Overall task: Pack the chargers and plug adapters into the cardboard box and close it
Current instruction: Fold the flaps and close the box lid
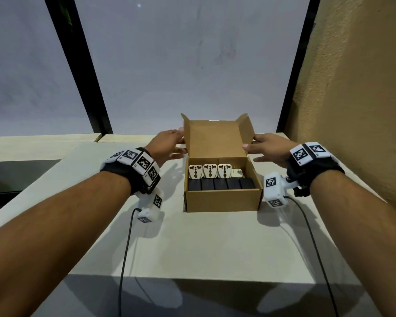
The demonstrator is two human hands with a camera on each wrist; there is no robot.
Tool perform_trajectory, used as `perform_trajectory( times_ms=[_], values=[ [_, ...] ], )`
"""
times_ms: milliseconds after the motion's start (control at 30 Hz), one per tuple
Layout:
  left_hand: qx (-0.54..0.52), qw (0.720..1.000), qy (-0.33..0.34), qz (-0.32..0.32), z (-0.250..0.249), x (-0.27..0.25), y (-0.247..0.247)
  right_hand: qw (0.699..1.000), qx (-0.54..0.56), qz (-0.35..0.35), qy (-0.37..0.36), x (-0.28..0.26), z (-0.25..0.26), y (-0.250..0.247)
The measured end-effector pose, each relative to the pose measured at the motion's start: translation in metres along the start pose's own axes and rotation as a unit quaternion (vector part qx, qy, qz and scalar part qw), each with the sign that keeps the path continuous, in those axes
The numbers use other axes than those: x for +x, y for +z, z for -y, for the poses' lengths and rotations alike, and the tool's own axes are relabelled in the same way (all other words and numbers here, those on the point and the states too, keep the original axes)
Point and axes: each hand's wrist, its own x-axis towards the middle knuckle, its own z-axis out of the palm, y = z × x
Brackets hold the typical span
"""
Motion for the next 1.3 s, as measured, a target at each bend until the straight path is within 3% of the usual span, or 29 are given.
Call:
perform_trajectory(
  times_ms=[167,267,467,600,800,933,1067,1300],
  values=[
    [-0.049,0.999,0.005,-0.016,-0.007,-0.013,0.0,0.992,0.118,-0.042,-0.024,-0.011,0.011,0.002],
    [-0.027,0.999,-0.003,-0.019,-0.005,-0.02,-0.005,0.987,0.15,-0.038,-0.028,-0.028,0.013,-0.004],
    [0.024,0.998,0.005,0.055,0.013,-0.041,-0.012,0.979,0.183,0.047,-0.072,-0.056,0.003,-0.004],
    [0.057,0.994,0.021,0.089,0.013,-0.057,-0.008,0.981,0.163,0.036,-0.099,-0.067,-0.007,0.004],
    [0.154,0.979,0.131,0.031,0.013,-0.075,-0.014,0.992,-0.011,-0.012,-0.126,-0.081,-0.019,0.001],
    [0.243,0.957,0.151,0.039,0.015,-0.087,-0.014,0.975,-0.157,-0.028,-0.158,-0.089,-0.009,-0.005],
    [0.316,0.934,0.167,0.025,0.022,-0.091,-0.012,0.951,-0.283,-0.043,-0.116,-0.094,0.002,0.002],
    [0.473,0.86,0.19,0.023,0.028,-0.095,-0.01,0.942,-0.321,-0.05,-0.085,-0.101,0.002,0.014]
  ],
)
